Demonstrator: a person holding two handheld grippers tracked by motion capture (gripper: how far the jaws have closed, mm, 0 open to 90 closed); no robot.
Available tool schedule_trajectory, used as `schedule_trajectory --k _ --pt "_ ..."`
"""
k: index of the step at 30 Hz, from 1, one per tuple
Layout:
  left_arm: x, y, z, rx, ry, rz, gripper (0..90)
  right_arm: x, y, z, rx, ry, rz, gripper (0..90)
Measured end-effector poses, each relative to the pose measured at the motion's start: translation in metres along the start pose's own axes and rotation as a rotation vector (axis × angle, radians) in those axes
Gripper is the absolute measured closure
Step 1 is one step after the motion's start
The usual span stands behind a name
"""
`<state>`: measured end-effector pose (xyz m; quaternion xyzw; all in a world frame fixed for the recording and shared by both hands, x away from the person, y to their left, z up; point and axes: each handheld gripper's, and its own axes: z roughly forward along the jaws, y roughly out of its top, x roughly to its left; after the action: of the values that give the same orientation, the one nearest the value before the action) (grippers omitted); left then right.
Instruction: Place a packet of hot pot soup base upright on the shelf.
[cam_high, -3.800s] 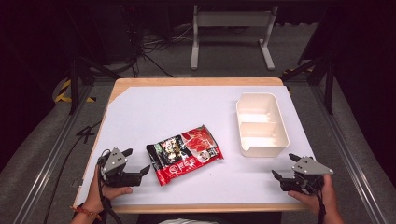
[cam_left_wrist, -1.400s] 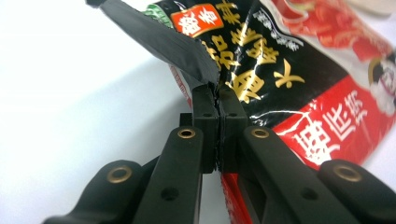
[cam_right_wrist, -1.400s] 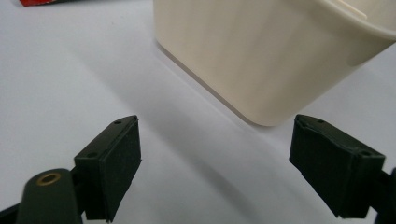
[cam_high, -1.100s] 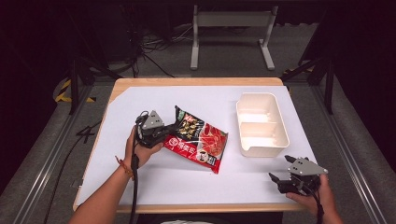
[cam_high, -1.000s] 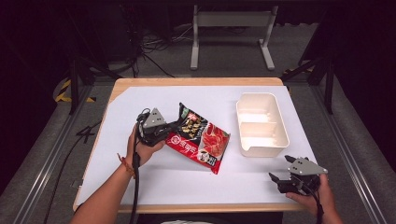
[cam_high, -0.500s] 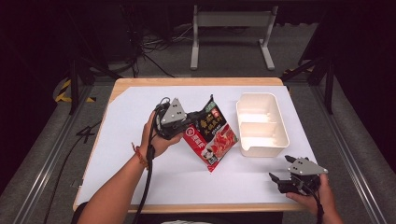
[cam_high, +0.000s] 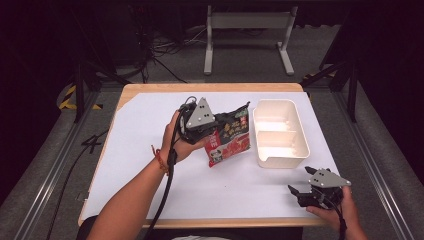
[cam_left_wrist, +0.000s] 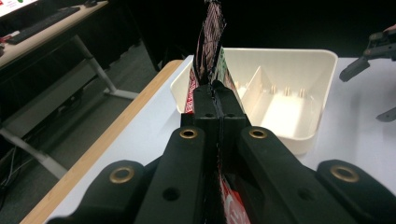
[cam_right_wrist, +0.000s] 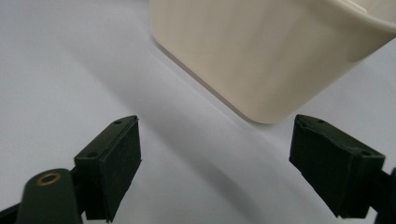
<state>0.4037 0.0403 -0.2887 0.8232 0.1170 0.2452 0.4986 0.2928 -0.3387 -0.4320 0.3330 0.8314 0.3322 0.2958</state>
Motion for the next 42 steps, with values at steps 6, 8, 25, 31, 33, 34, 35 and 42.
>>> schedule_trajectory --k 6,8,25,31,33,34,35,42 --pt "0.000 0.016 0.003 -0.019 0.004 0.015 89.8 0.000 0.000 0.000 -0.001 -0.001 0.002 16.1" --pt "0.002 0.022 0.004 -0.036 -0.004 0.008 89.9 0.000 0.000 0.000 -0.001 -0.002 0.002 16.1" --pt "0.005 0.060 0.023 -0.095 -0.029 -0.035 89.9 0.000 0.000 0.001 -0.002 0.004 -0.001 16.0" --pt "0.003 0.073 0.034 -0.111 -0.046 -0.053 89.9 0.000 0.000 0.000 -0.002 0.000 -0.004 16.0" --pt "0.001 0.076 0.038 -0.113 -0.049 -0.052 89.8 0.000 0.000 0.000 -0.002 0.000 -0.004 16.0" --pt "0.001 0.076 0.038 -0.113 -0.049 -0.052 89.9 0.000 0.000 0.000 -0.002 0.000 -0.004 16.0" --pt "0.000 0.077 0.041 -0.112 -0.055 -0.055 89.9 0.000 0.000 0.000 -0.003 0.000 -0.004 16.0" --pt "-0.011 0.086 0.062 -0.126 -0.085 -0.067 89.9 0.000 0.000 -0.001 -0.008 -0.002 -0.004 16.0"
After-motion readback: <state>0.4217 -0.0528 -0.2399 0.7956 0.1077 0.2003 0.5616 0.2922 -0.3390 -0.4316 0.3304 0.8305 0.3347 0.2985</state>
